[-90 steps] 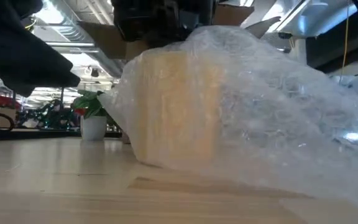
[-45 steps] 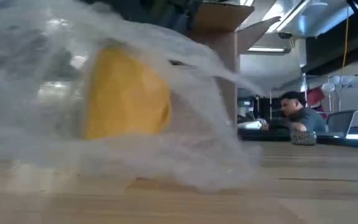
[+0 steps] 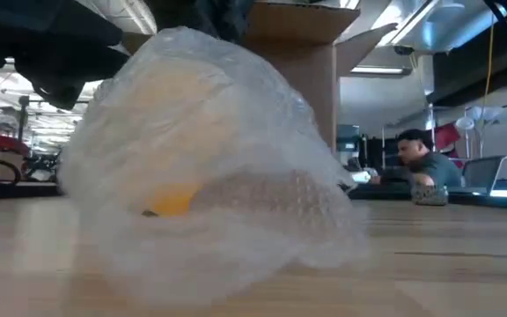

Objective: Wrap mug
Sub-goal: Wrap the yellow cup with bubble wrap

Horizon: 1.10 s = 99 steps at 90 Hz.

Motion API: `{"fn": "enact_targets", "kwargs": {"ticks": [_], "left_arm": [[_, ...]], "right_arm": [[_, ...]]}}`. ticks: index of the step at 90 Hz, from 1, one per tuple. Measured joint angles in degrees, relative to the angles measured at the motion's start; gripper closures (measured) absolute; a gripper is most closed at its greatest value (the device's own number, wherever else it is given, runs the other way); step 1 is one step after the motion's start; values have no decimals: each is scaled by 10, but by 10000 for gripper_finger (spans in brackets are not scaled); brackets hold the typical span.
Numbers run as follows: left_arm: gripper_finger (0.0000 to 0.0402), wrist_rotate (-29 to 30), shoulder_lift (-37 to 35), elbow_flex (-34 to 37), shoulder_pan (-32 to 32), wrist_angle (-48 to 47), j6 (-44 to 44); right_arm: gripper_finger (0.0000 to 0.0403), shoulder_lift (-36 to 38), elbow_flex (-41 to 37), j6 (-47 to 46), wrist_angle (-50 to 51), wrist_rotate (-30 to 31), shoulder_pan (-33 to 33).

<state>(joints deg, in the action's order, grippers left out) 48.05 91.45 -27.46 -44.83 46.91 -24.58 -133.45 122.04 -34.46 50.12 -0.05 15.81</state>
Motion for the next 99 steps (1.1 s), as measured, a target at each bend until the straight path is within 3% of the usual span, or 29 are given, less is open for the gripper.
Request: {"fn": "enact_targets", "kwargs": {"ticks": [17, 40, 53, 75, 99], "left_arm": [[270, -14, 0, 0, -12, -1, -11], [270, -14, -3, -1, -28, 35, 15], [270, -20, -3, -3, -5, 24, 14], [270, -109, -6, -5, 54, -39, -66], [277, -115, -5, -5, 56, -43, -54]], "right_arm": [[403, -3, 0, -1, 5, -35, 7], [403, -15, 0, 15, -13, -40, 7], [403, -17, 0, 19, -10, -44, 7], [403, -13, 10, 21, 9, -45, 7], [403, 24, 10, 30, 65, -23, 7]]}}
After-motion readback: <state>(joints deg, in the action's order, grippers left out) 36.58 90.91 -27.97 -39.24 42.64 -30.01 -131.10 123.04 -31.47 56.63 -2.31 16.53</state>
